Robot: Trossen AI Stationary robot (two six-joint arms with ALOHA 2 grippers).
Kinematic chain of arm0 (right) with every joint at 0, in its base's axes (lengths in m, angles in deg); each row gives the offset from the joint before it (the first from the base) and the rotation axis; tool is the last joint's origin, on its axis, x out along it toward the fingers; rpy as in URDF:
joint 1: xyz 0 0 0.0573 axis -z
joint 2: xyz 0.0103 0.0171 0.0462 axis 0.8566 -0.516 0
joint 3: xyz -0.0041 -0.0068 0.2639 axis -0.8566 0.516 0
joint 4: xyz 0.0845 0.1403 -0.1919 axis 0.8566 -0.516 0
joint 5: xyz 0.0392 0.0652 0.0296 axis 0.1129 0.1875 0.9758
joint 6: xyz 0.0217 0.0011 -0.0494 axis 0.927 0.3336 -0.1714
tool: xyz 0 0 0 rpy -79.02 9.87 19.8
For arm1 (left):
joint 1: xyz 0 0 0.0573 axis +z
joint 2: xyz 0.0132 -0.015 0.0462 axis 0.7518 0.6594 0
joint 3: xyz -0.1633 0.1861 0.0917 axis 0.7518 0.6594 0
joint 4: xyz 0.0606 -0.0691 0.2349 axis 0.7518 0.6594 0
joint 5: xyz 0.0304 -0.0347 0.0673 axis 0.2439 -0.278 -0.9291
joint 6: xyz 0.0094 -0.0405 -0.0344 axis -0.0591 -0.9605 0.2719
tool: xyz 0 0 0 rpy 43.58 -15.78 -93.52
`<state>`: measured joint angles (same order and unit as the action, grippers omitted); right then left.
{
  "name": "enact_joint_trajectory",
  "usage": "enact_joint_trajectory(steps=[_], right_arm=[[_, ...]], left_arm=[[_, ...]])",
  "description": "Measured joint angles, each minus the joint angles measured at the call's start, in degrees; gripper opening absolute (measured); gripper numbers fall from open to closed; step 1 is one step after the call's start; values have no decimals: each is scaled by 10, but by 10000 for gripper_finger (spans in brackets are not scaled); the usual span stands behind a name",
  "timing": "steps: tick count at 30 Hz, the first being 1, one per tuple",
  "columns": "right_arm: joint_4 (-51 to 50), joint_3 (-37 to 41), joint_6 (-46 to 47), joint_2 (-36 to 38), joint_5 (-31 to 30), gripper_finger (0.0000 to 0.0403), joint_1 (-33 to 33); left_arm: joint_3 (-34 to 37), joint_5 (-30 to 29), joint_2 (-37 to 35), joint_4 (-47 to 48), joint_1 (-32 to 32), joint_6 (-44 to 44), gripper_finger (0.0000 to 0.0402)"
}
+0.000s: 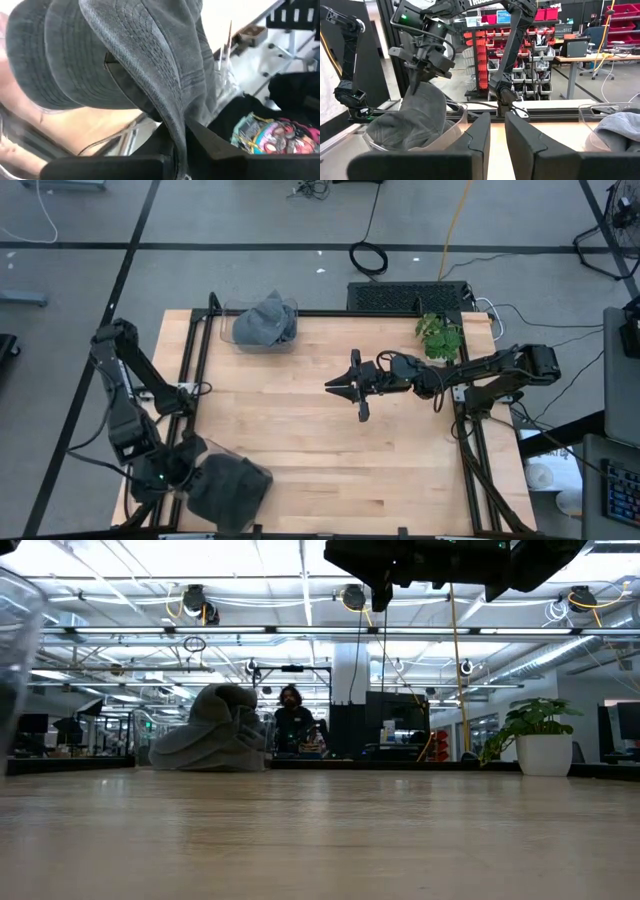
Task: Pick & Place hat
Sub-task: Put the black cap into the bottom transparent bin
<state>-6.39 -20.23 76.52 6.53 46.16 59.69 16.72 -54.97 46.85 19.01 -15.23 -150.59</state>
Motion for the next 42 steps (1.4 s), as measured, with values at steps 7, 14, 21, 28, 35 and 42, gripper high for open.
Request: enact_joint_trajectory(steps=[7, 14, 21, 28, 35, 42], right_arm=[[0, 0, -2, 0, 0, 45, 0], [-2, 0, -2, 0, -1, 45, 0], [-4, 0, -1, 0, -2, 45, 0], [-4, 0, -2, 0, -2, 45, 0], [-4, 0, -1, 0, -4, 45, 0], [-4, 0, -1, 0, -5, 45, 0]], left_arm=[[1, -36, -39, -35, 18, 45, 9], [1, -60, -85, 15, 39, 92, 9], [1, -73, -102, 76, 60, 103, 9], [1, -40, -80, 32, 59, 112, 9], [1, -23, -57, 34, 60, 130, 9], [49, 21, -48, 13, 60, 81, 9]])
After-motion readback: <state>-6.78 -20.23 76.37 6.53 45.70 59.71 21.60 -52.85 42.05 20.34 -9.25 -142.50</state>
